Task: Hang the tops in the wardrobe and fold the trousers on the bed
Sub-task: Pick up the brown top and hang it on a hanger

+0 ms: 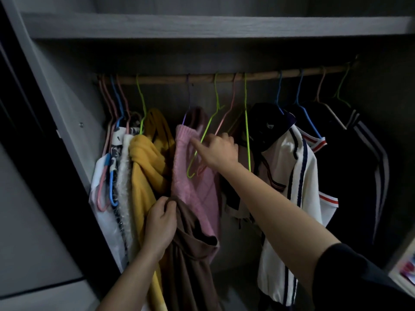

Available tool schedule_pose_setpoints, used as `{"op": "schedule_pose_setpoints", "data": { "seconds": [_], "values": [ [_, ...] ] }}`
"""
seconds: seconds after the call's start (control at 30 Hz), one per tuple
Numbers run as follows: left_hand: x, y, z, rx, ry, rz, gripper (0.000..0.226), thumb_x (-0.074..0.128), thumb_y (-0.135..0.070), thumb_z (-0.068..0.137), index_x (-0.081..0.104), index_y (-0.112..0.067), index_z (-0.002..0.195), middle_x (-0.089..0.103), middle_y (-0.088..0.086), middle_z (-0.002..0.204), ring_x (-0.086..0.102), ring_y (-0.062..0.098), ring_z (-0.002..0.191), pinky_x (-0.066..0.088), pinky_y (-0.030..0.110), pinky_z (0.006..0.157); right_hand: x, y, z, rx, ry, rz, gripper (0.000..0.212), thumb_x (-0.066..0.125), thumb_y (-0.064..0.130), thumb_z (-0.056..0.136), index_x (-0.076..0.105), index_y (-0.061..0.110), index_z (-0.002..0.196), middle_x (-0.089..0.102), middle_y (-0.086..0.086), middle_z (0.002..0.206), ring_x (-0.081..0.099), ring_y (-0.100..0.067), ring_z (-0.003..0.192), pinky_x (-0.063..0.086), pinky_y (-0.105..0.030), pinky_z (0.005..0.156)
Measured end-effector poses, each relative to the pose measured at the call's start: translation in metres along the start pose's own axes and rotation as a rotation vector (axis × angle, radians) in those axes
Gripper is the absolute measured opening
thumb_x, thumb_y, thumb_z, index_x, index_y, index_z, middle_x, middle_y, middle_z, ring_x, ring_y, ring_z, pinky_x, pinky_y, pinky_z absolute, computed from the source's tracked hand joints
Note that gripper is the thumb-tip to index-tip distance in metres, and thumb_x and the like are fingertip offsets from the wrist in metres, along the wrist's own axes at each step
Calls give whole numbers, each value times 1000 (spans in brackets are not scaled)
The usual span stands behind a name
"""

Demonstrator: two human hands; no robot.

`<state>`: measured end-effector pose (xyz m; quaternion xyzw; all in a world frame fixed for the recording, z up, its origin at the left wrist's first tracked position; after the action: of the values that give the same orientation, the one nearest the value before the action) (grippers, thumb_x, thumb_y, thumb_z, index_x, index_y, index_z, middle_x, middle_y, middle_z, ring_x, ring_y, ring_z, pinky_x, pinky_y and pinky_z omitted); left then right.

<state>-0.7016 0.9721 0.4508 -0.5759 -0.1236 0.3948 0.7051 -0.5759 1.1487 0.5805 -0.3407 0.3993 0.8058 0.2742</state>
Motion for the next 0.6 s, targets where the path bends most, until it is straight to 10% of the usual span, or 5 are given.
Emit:
{"op": "schedule_pose_setpoints", "data": {
  "seconds": [0.37,0.6],
  "values": [
    [-4,-8,-6,-3,18,47,26,43,-19,100,58,-7,83,64,16,82,62,29,79,50,47,73,-32,-8,-23,-77,-190,666,15,60,29,89,51,17,93,57,8,68,51,-4,56,44,-24,56],
    [3,-14,-11,29,29,61,25,44,-20,101,57,-10,83,63,9,82,61,21,77,46,36,69,-17,-49,-102,-112,-204,715,30,67,35,92,43,20,83,50,4,61,48,-16,52,42,-29,51]
  ]
}}
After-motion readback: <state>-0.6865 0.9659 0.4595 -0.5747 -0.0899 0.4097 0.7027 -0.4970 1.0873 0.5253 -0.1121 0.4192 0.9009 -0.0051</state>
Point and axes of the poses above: each hand's wrist, its own z-axis towards the middle knuckle, its own x-axis out of the palm, y = z × x, the point moved 10 cm from there along z, towards the middle knuckle
